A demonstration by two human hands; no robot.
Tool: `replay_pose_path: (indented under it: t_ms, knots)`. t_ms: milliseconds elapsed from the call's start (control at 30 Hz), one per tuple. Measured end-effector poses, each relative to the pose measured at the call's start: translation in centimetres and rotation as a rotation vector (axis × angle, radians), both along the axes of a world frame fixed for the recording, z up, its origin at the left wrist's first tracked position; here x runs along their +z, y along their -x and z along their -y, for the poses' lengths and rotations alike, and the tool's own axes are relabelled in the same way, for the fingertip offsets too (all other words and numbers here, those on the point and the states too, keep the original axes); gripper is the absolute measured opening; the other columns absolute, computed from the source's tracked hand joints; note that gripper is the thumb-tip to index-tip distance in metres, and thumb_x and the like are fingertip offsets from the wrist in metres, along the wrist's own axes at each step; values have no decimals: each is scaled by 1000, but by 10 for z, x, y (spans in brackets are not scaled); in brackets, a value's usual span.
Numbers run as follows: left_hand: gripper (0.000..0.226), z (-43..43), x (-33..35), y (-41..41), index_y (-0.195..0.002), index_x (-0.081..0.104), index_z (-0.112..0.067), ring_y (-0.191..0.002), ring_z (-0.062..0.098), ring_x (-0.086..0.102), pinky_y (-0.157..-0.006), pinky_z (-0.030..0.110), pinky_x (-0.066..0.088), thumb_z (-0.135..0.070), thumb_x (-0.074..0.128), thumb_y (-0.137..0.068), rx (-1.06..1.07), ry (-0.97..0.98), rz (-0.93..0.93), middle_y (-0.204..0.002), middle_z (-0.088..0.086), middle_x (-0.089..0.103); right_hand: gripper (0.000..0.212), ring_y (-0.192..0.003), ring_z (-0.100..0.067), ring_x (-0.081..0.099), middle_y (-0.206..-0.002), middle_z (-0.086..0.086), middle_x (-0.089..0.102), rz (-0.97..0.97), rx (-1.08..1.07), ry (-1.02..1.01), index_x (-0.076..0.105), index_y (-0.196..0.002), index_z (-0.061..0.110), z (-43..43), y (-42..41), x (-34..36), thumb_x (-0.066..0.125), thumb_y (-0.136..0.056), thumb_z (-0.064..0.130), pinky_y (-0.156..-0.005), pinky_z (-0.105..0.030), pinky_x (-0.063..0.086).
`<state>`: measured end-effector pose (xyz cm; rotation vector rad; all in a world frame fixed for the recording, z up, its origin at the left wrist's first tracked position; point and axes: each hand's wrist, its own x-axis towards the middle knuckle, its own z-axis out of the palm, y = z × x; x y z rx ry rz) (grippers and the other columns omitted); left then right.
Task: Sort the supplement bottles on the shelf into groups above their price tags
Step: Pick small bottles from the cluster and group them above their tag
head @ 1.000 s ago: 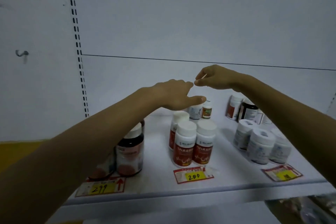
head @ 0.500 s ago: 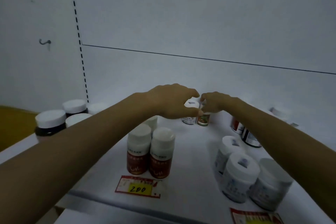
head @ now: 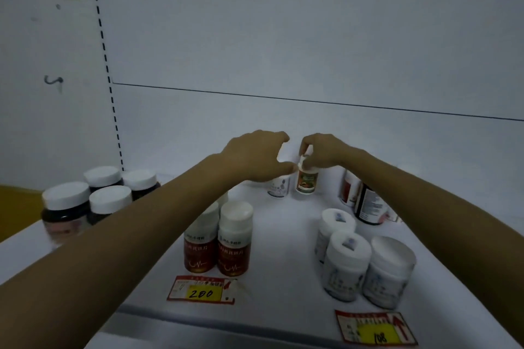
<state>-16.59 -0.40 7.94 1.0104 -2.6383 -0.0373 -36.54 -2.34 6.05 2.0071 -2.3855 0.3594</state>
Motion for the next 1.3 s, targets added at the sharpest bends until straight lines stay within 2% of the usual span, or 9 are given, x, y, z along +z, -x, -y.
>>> replay_pose_path:
  t_ms: [100, 200, 300, 367, 467, 600, 833, 1100, 1300]
  knots:
    - [72, -3, 7, 18, -144, 25, -15, -130, 25, 42, -97, 33, 39, -42, 58, -86, 14, -331, -385, -148, 7, 37, 24, -91, -22, 59, -104, -5, 59, 256, -10, 31, 63, -105, 11, -29, -8, 41, 67, -83, 20, -64, -26, 49]
    - [72, -14, 1, 30, -145, 23, -13, -131, 26, 40, -97, 32, 38, -32, 62, -86, -15, -563, -626, -148, 9, 35, 18, -80, -17, 61, -93, -2, 65, 401, -11, 50, 65, -100, 13, -59, -15, 78, 67, -82, 18, -66, -25, 50]
    - [71, -25, -11, 35, -144, 23, -14, -130, 26, 41, -101, 35, 36, -32, 61, -87, -69, -726, -700, -148, 10, 36, 24, -84, -17, 63, -98, -4, 67, 439, -18, 69, 65, -105, 11, -81, -20, 98, 66, -83, 19, -72, -27, 52]
    - [61, -34, -15, 36, -139, 33, -13, -118, 21, 50, -92, 30, 38, -30, 62, -87, -130, -763, -750, -140, 9, 46, 24, -88, -19, 63, -100, -5, 67, 458, -26, 79, 65, -105, 12, -92, -24, 105, 66, -83, 20, -72, -28, 53]
    - [38, -44, -17, 37, -117, 52, -16, -100, 16, 54, -88, 30, 44, -31, 64, -85, -191, -760, -826, -123, 5, 59, 22, -90, -19, 63, -101, -3, 67, 469, -48, 103, 67, -103, 14, -109, -28, 108, 67, -83, 22, -72, -27, 53]
    - [16, -62, -22, 44, -94, 55, -25, -101, 19, 60, -90, 33, 47, -30, 66, -83, -231, -863, -938, -102, -2, 62, 25, -88, -17, 62, -102, -2, 66, 504, -84, 191, 67, -105, 15, -136, -26, 107, 64, -86, 31, -74, -28, 53]
    - [15, -96, -21, 62, -88, 57, -26, -92, 14, 63, -74, 24, 50, -30, 69, -80, -326, -958, -993, -92, -7, 64, 43, -88, -19, 64, -103, -6, 65, 546, -167, 200, 63, -109, 12, -182, -13, 102, 55, -88, 49, -77, -31, 54]
    - [21, -133, -16, 96, -97, 58, -23, -94, 17, 65, -90, 34, 52, -32, 68, -81, -341, -919, -939, -98, -1, 66, 44, -84, -17, 65, -99, -5, 65, 479, -152, 210, 61, -108, 12, -225, 24, 101, 54, -89, 50, -75, -30, 55]
    - [41, -170, -17, 148, -117, 58, -10, -92, 18, 68, -86, 30, 55, -28, 68, -81, -341, -954, -940, -107, 6, 68, 35, -83, -17, 65, -100, -5, 65, 495, -116, 213, 62, -100, 16, -262, 78, 97, 54, -89, 48, -74, -30, 56]
